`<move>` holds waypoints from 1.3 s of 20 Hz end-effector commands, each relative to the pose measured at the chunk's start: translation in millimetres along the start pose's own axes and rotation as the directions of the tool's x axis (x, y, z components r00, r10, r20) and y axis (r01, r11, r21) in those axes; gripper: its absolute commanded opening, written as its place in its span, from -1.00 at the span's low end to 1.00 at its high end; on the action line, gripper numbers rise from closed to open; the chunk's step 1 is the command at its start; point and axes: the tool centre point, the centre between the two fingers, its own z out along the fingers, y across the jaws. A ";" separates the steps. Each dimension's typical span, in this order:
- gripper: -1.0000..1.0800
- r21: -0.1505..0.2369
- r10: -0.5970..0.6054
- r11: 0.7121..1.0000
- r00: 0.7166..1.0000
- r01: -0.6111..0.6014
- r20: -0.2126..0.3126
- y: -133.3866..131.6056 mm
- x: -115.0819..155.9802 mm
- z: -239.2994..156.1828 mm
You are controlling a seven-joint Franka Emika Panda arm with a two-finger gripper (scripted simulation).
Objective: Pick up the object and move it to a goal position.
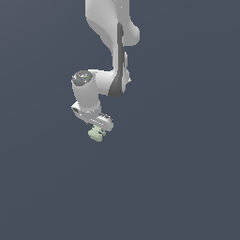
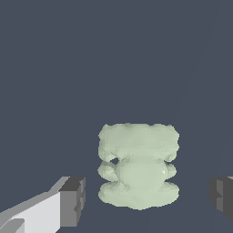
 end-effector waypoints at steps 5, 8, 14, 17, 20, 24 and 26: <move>0.92 0.000 0.001 1.000 1.000 -0.001 0.000 0.2 -0.2 5.5; 0.92 0.000 0.003 1.000 1.000 -0.003 0.000 0.7 -0.7 16.6; 0.92 0.000 0.007 1.000 1.000 -0.007 -0.001 1.6 -1.4 44.2; 0.92 0.000 0.007 1.000 1.000 -0.007 -0.001 1.6 -1.0 50.1; -1.00 0.000 0.007 1.000 1.000 -0.007 -0.001 1.5 -0.8 51.1; -1.00 0.000 0.007 1.000 1.000 -0.007 -0.001 1.5 -0.8 51.1; -1.00 0.000 0.007 1.000 1.000 -0.007 -0.001 1.5 -0.8 51.1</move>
